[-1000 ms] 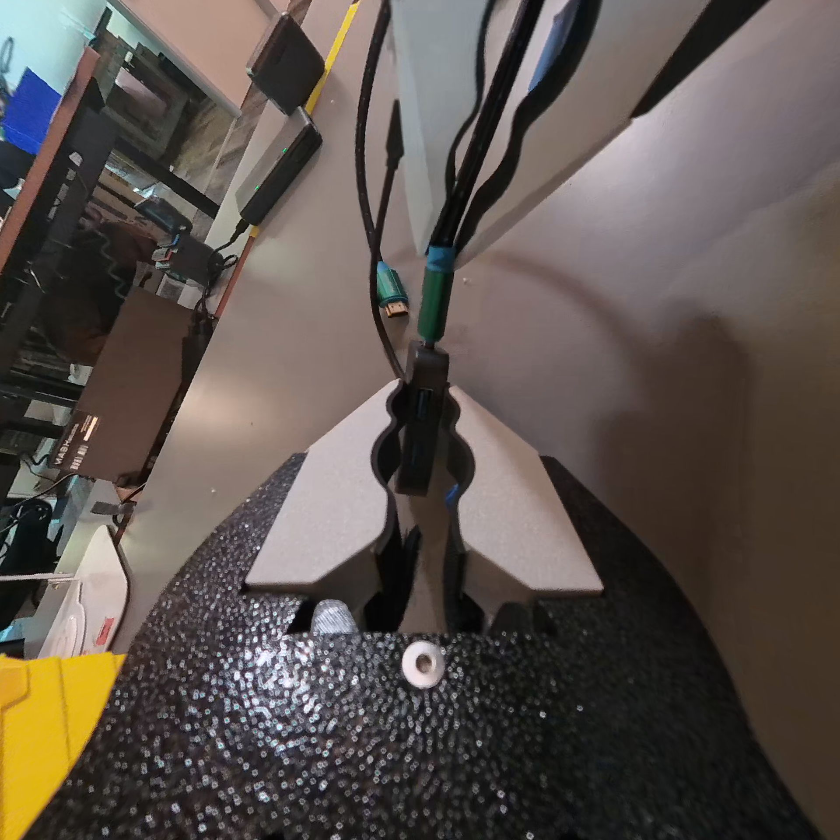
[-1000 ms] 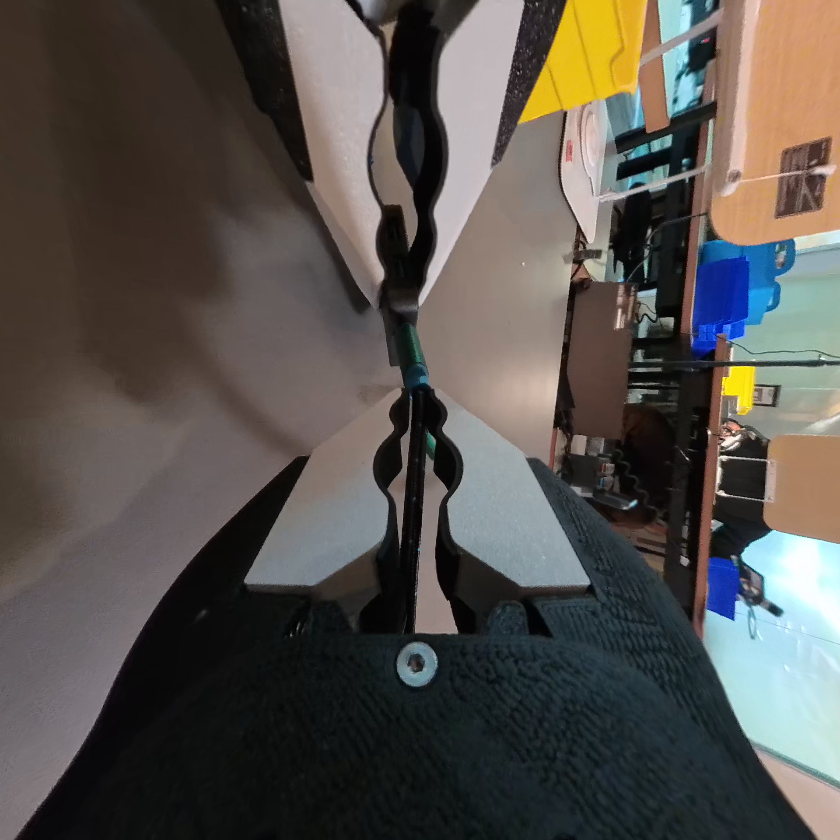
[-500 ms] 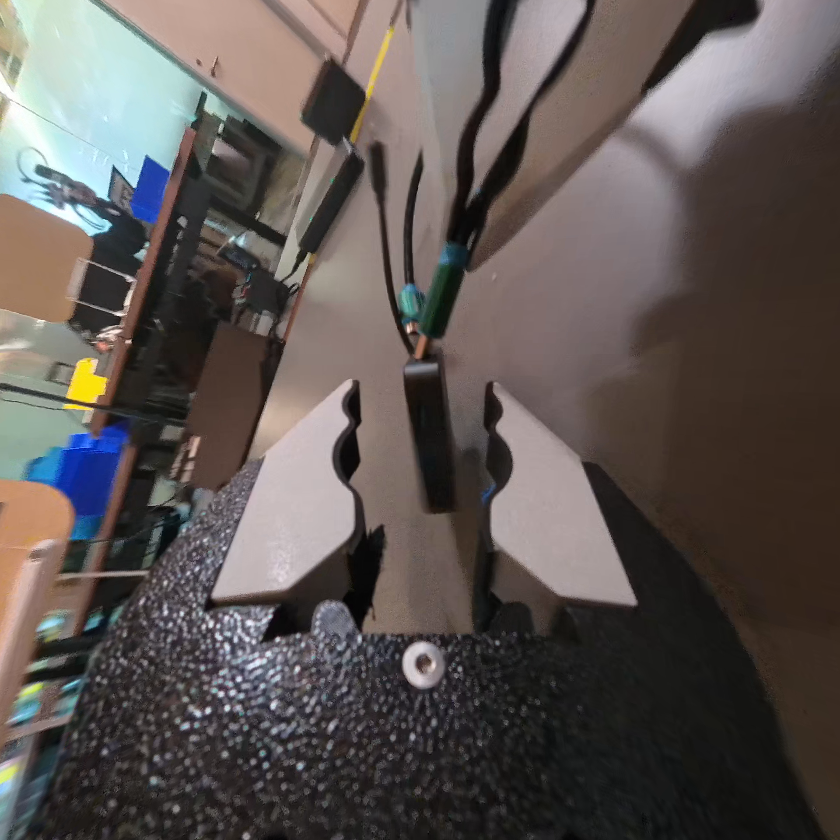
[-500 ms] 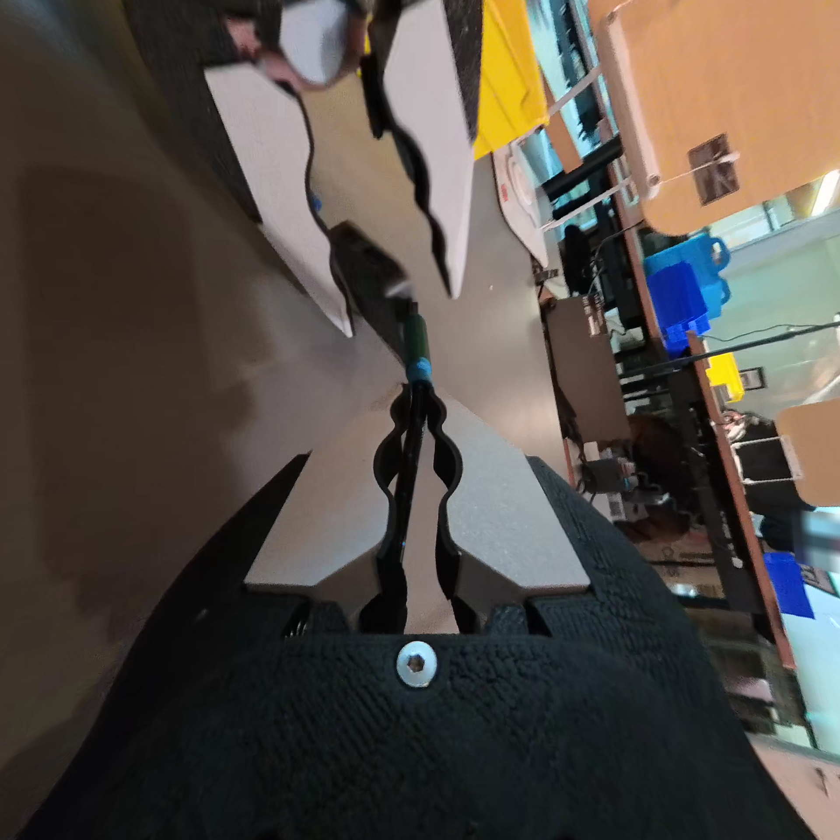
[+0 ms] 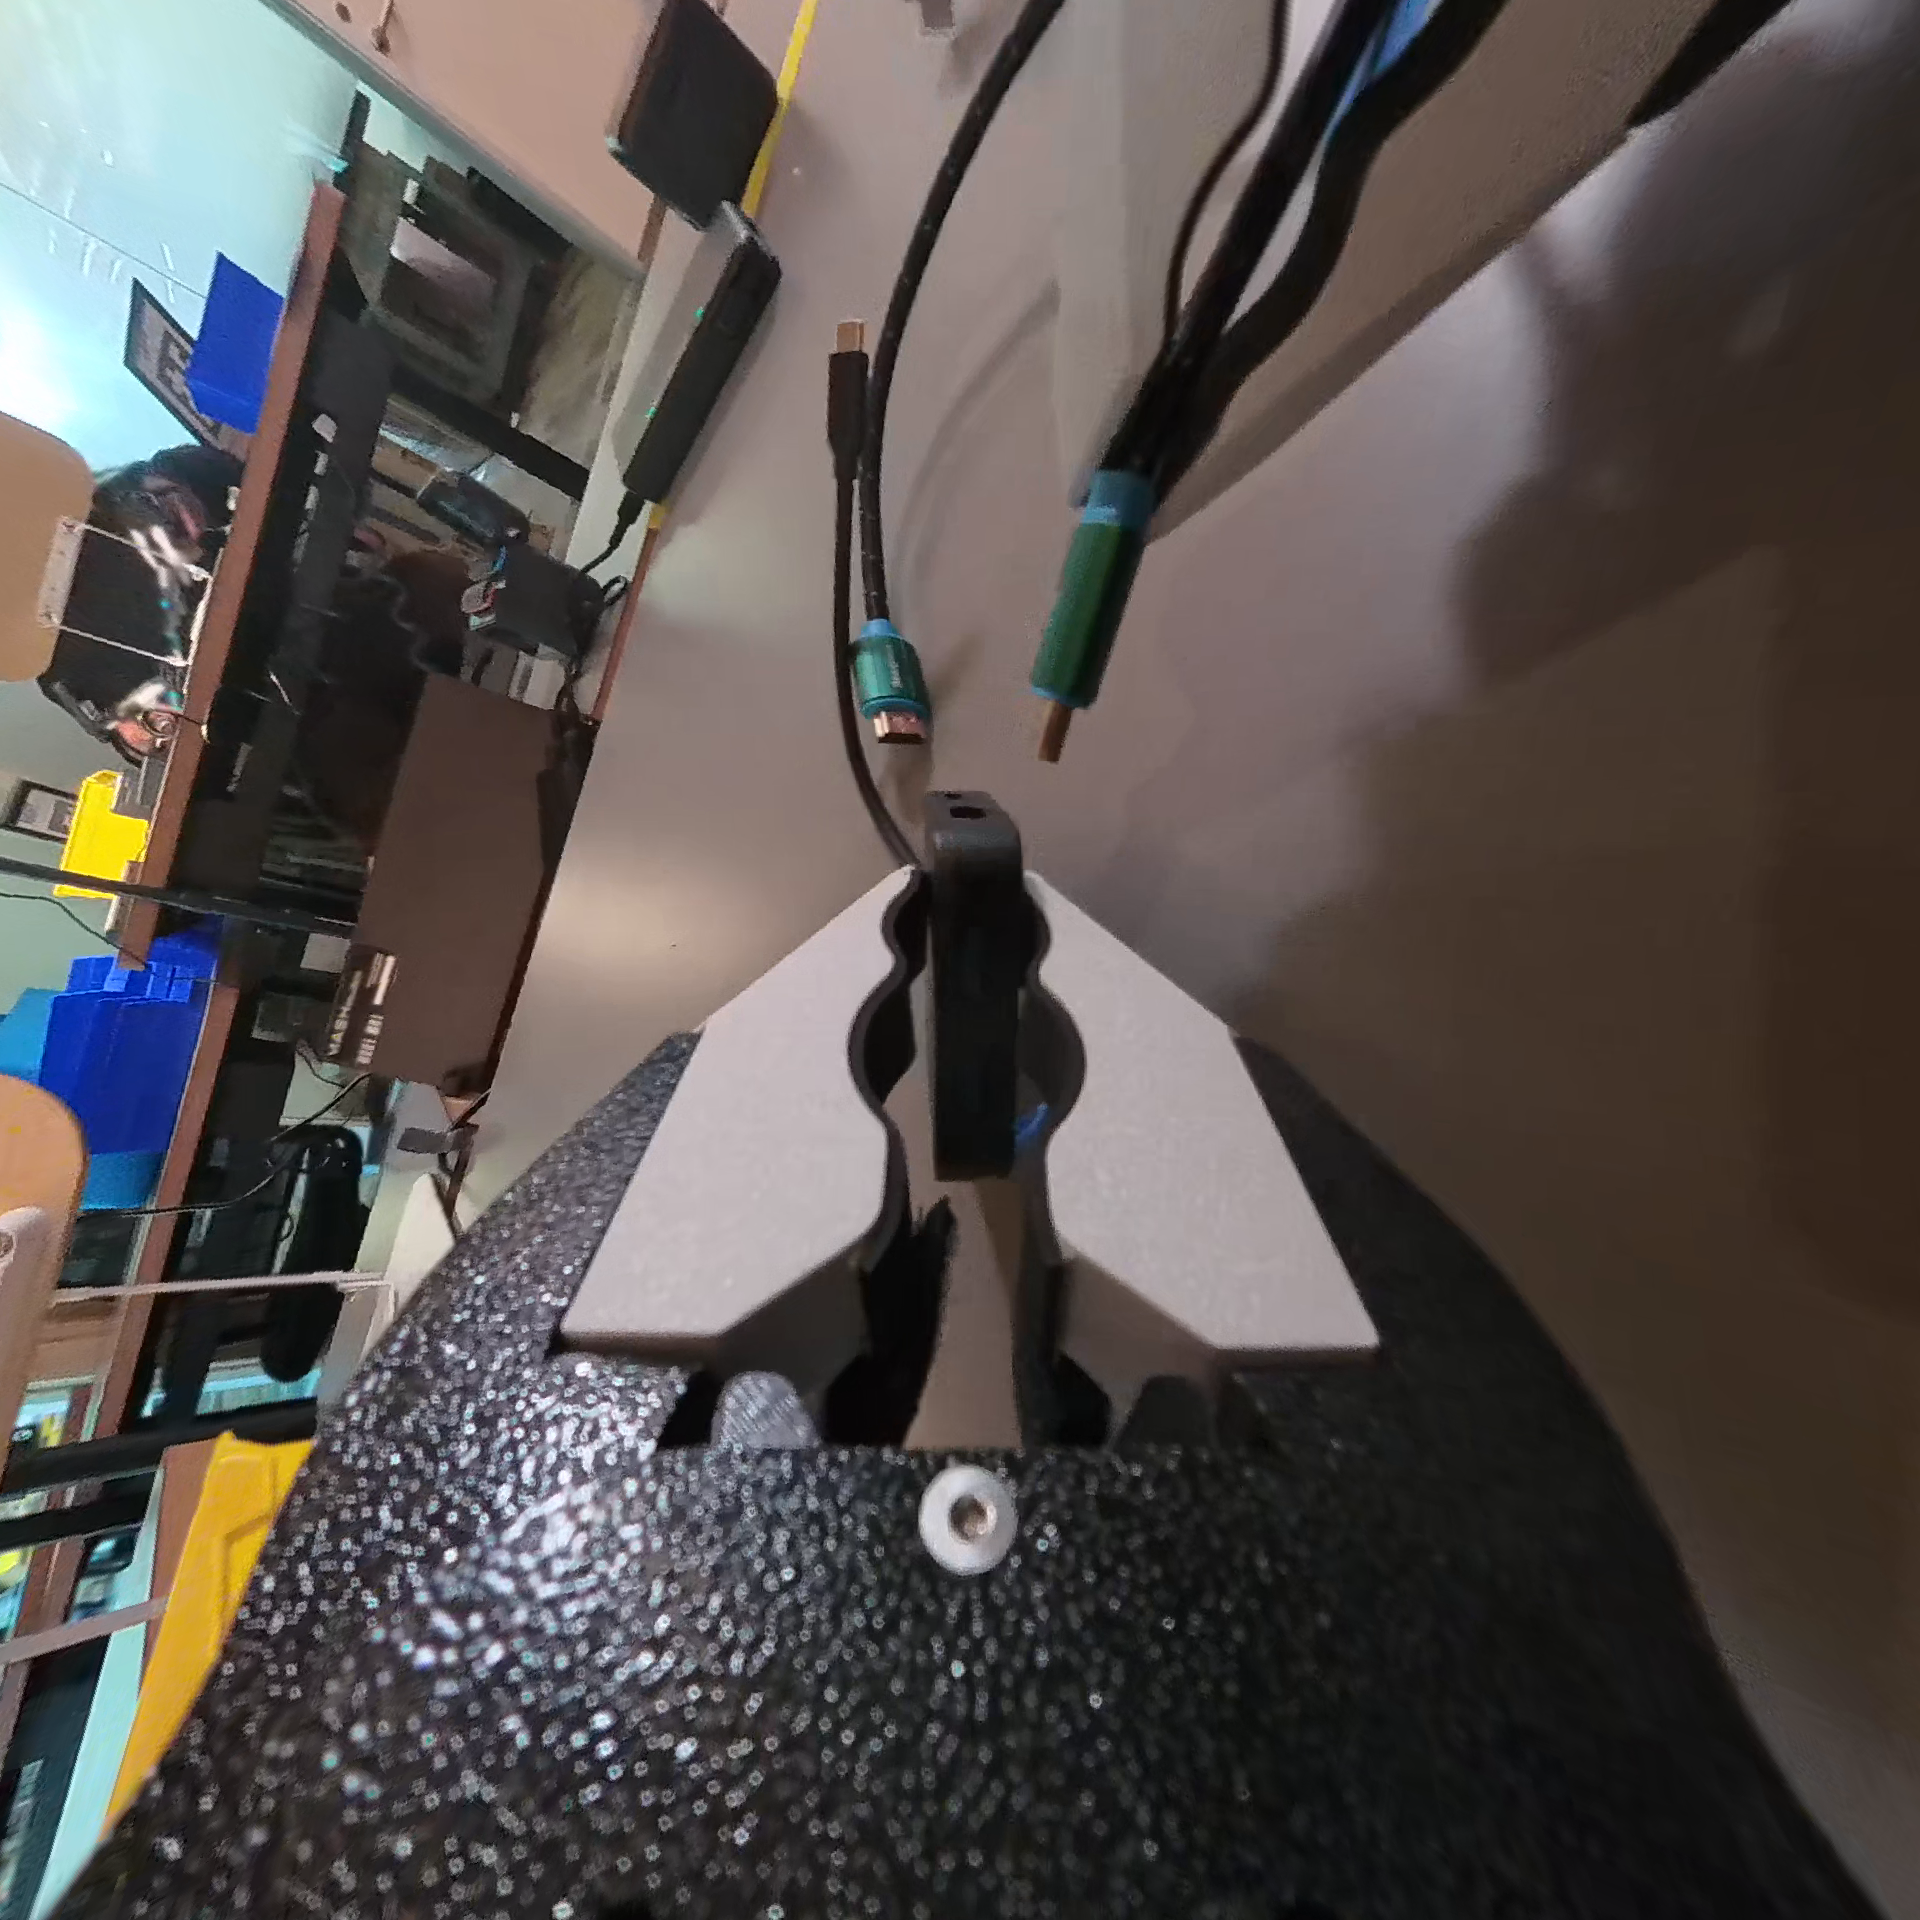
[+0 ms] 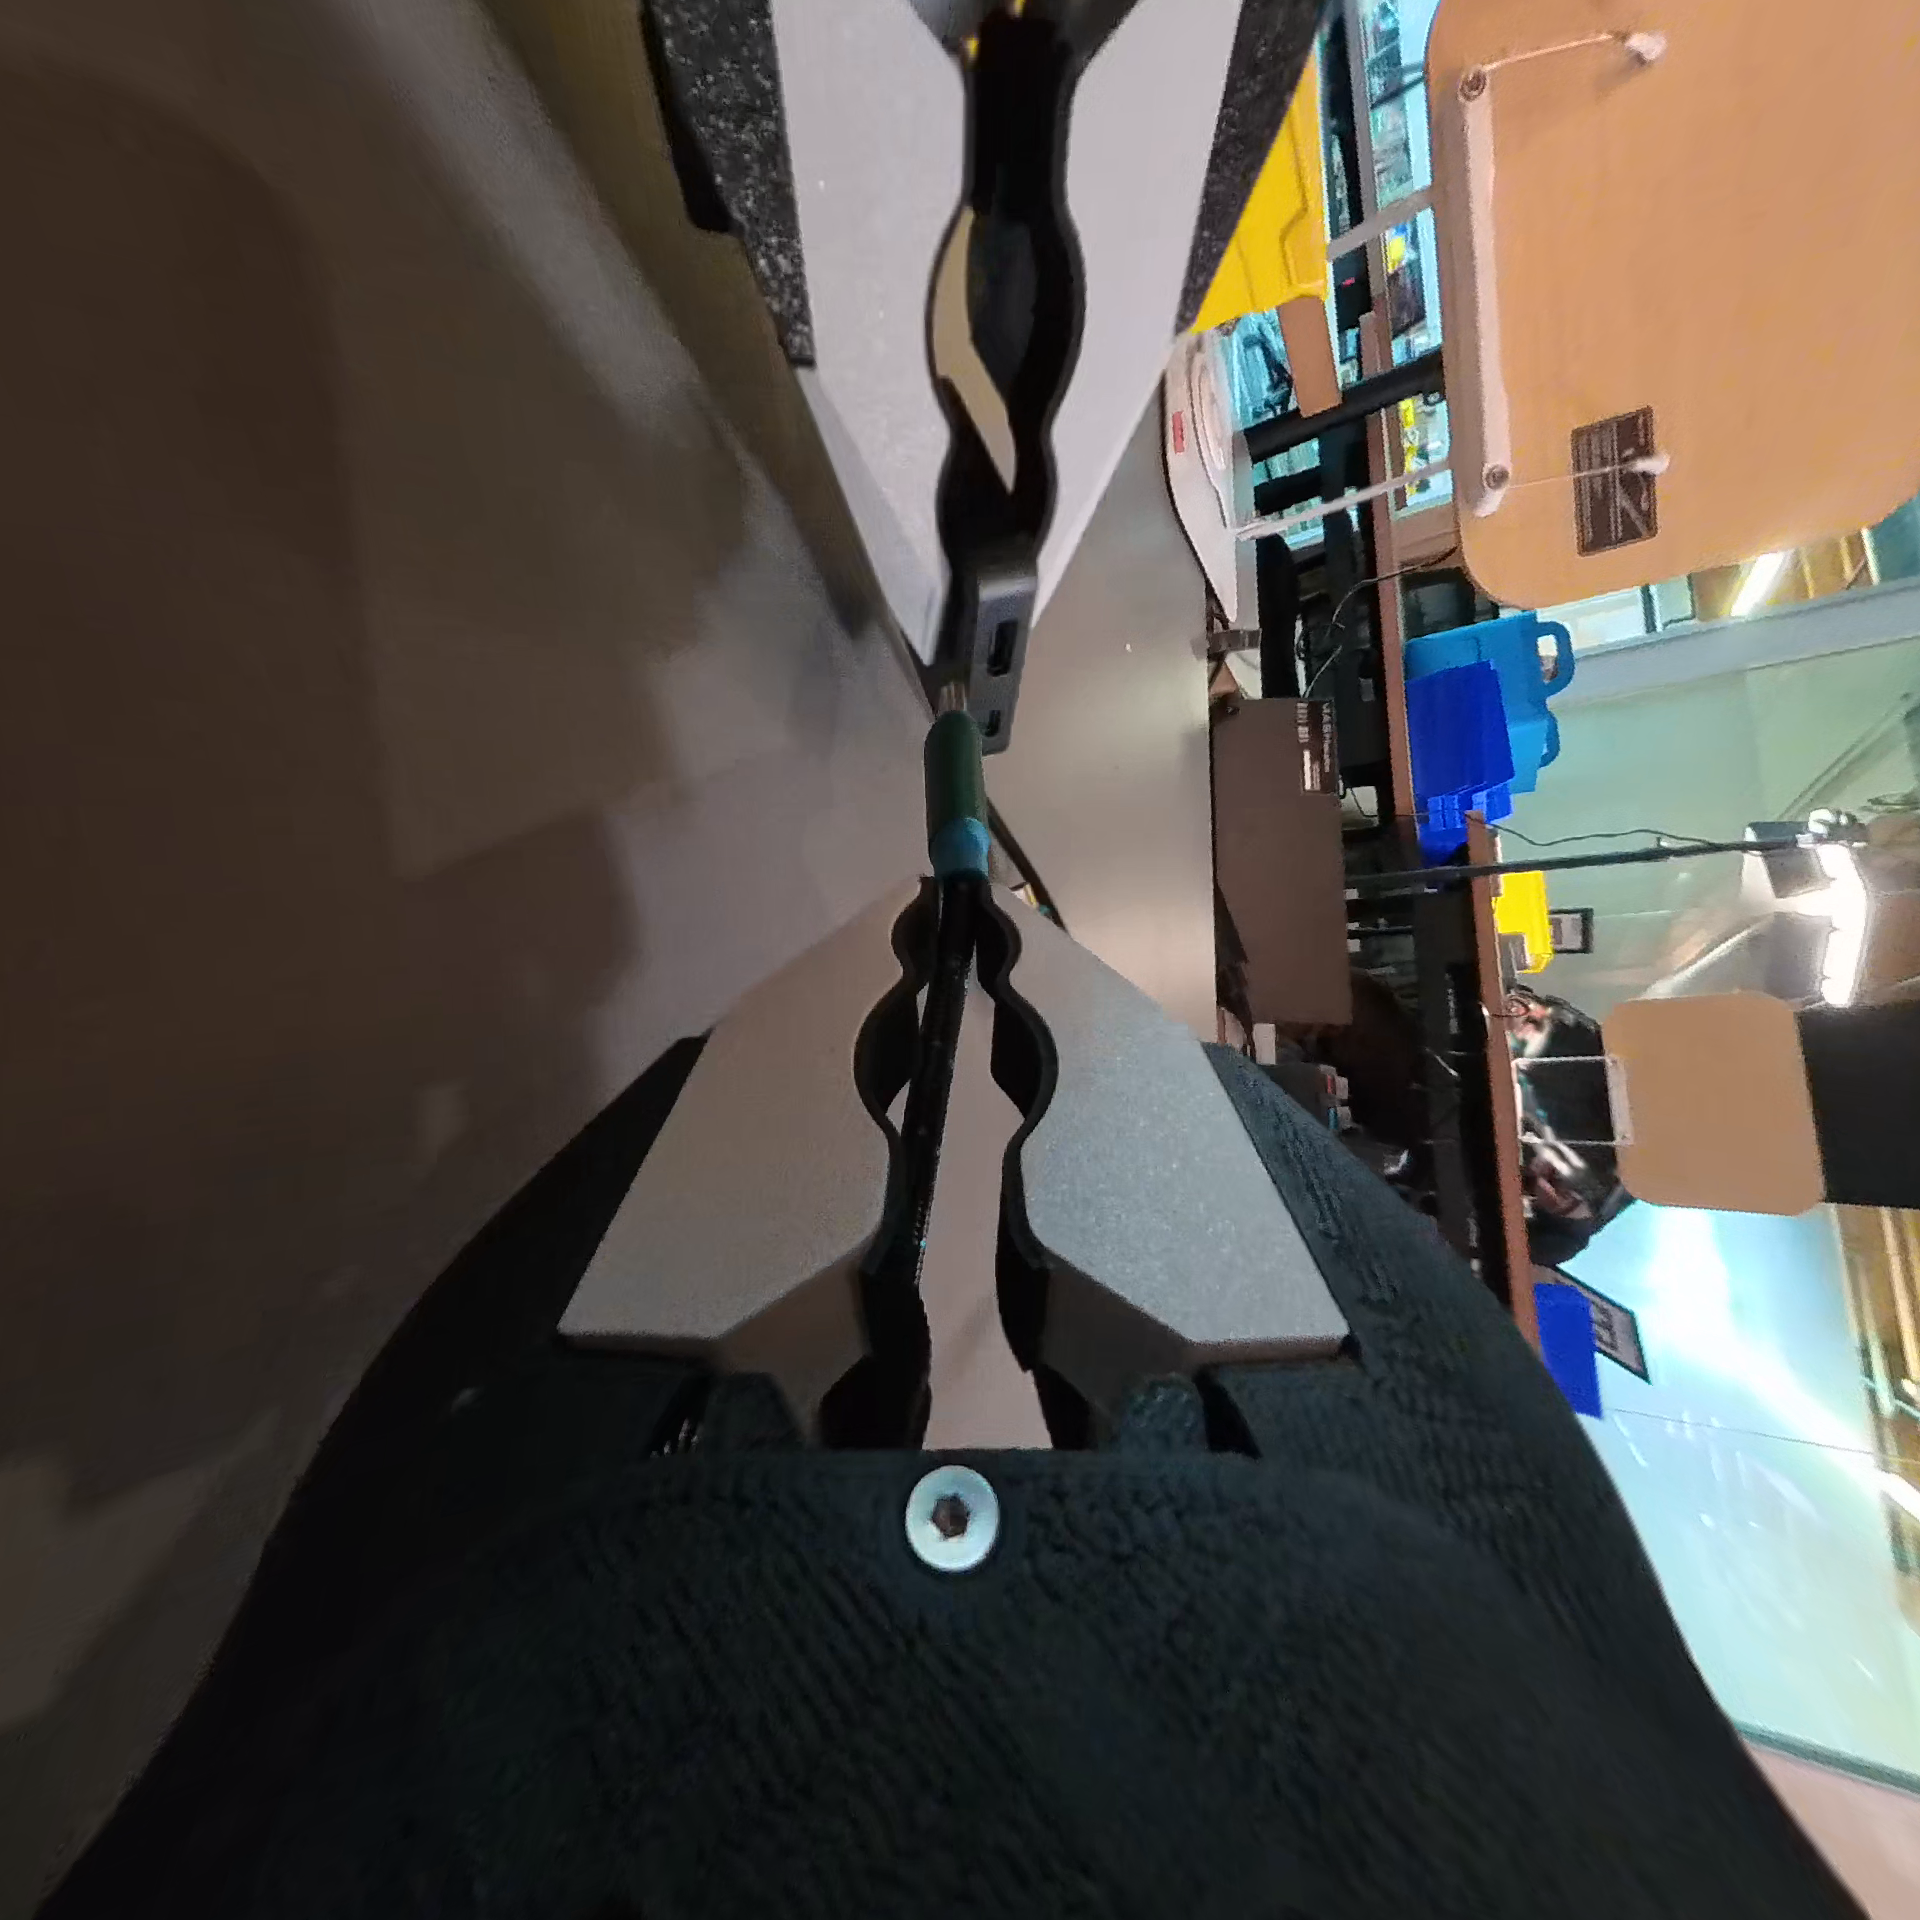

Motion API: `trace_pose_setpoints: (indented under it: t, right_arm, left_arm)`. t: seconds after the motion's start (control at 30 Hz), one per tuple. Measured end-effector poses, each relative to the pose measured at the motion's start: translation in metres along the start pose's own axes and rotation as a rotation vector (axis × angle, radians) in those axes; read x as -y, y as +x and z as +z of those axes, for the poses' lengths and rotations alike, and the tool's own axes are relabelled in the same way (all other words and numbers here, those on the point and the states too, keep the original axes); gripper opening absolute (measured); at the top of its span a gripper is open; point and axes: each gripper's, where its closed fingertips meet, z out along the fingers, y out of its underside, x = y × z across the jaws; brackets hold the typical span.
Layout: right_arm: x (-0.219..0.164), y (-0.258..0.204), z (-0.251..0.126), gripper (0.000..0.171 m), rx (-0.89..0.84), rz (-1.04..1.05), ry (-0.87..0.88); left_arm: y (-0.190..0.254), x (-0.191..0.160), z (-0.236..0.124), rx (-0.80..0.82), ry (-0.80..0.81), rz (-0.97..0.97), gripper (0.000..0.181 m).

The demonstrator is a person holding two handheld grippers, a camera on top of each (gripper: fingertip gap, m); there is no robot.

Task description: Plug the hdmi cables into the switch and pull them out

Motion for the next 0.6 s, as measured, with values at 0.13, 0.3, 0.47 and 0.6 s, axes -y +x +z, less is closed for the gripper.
trace_pose_setpoints:
  t: [0.13,0.3,0.47,0.6]
  right_arm:
    - [0.0067,0.0102,-0.0013,0.005,-0.039,-0.057,-0.014]
    - [0.0094,0.0079,0.0035,0.005,-0.034,-0.161,-0.045]
    - [0.0116,0.0077,0.004,0.005,-0.014,-0.172,-0.045]
    - [0.0118,0.0072,0.0048,0.005,0.029,-0.138,-0.046]
  left_arm:
    - [-0.0023,0.0002,-0.0028,0.004,0.008,0.008,0.012]
    - [0.0037,0.0017,-0.0012,0.022,-0.001,0.096,0.012]
    - [0.0035,0.0017,-0.0014,0.015,0.006,0.072,0.012]
    - [0.0047,0.0015,-0.0009,0.011,-0.005,0.074,0.012]
